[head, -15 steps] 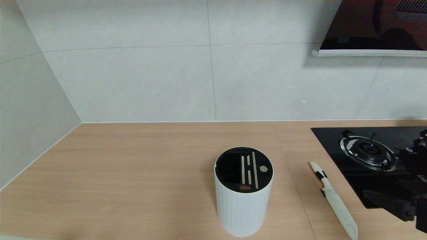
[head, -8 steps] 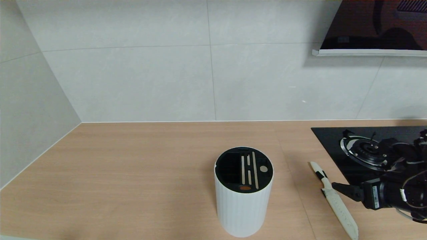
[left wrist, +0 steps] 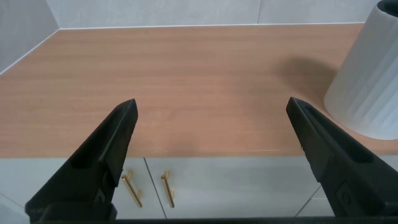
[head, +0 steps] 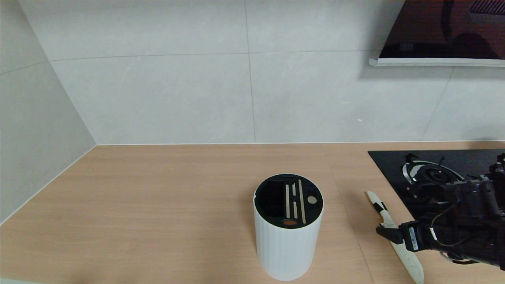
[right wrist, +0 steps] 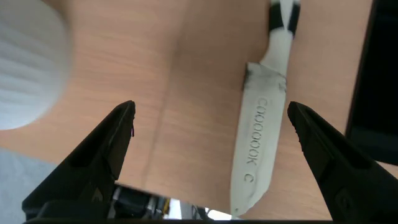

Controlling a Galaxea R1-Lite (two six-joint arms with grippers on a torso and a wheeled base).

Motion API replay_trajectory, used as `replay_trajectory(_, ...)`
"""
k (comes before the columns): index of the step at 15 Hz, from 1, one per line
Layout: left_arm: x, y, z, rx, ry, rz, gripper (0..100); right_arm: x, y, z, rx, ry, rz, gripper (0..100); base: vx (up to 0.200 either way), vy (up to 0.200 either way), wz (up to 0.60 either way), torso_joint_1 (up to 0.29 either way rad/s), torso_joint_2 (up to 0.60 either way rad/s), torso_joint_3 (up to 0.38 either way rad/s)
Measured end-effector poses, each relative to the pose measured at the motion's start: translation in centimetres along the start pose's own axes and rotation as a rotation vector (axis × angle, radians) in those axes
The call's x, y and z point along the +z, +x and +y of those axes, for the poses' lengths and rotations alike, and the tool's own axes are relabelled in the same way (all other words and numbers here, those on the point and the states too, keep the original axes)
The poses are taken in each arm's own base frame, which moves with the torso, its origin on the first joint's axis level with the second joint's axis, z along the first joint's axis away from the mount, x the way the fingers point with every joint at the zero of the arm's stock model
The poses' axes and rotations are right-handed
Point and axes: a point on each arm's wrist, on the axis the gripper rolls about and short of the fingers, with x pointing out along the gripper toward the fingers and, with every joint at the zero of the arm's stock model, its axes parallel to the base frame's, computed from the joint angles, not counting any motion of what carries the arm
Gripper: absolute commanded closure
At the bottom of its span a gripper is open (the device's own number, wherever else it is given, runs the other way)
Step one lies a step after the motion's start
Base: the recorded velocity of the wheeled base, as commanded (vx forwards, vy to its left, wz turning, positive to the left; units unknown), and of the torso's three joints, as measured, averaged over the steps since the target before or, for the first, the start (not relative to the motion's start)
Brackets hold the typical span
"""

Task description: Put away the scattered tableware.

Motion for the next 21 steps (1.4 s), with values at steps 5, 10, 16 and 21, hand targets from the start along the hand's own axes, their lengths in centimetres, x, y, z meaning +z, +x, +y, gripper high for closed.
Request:
replay_trajectory(5,0.0,0.0,0.0,-0.001,0.000,0.000,0,-1.0,3.7,-0.5,-0.096,0.008,-0.016,0,0.000,0.000,0.00,0.000,0.00,0.000)
replay_trajectory(10,0.0,0.0,0.0,-0.001,0.000,0.000,0,-2.0,7.1,-1.5,-0.201,0.034,-0.084,0,0.000,0.000,0.00,0.000,0.00,0.000)
replay_trajectory(16,0.0,0.0,0.0,-0.001,0.000,0.000,0,-3.1,8.1,-2.1,-0.216,0.043,-0.032,0,0.000,0.000,0.00,0.000,0.00,0.000)
replay_trajectory(21,0.0,0.0,0.0,-0.001,0.000,0.000,0,-3.3,8.3,-2.1,-0.217,0.043,-0.025,0,0.000,0.000,0.00,0.000,0.00,0.000)
